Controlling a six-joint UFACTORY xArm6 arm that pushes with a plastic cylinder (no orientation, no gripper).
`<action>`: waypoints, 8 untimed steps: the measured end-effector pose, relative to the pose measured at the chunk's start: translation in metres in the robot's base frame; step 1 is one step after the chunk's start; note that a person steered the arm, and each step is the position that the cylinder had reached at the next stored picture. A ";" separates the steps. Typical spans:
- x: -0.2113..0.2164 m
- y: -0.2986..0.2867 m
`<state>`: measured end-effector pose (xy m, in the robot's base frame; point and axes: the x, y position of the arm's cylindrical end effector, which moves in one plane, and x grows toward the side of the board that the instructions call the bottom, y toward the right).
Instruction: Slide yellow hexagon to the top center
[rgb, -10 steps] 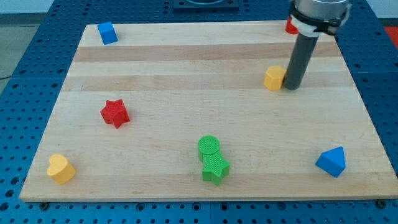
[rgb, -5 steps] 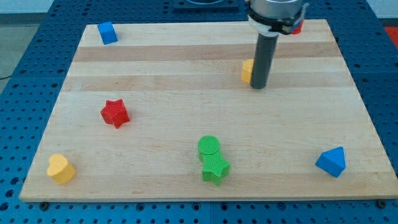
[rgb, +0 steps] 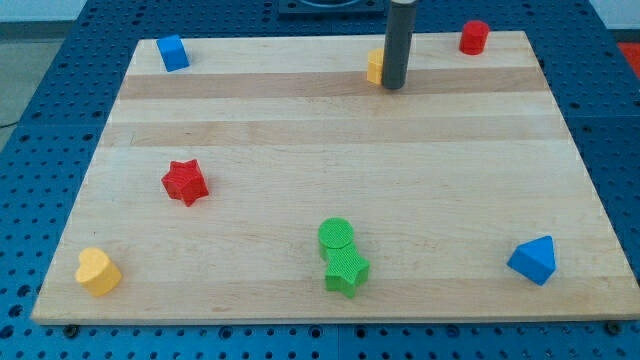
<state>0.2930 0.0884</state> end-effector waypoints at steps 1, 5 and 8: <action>-0.016 0.000; -0.044 -0.039; -0.069 -0.042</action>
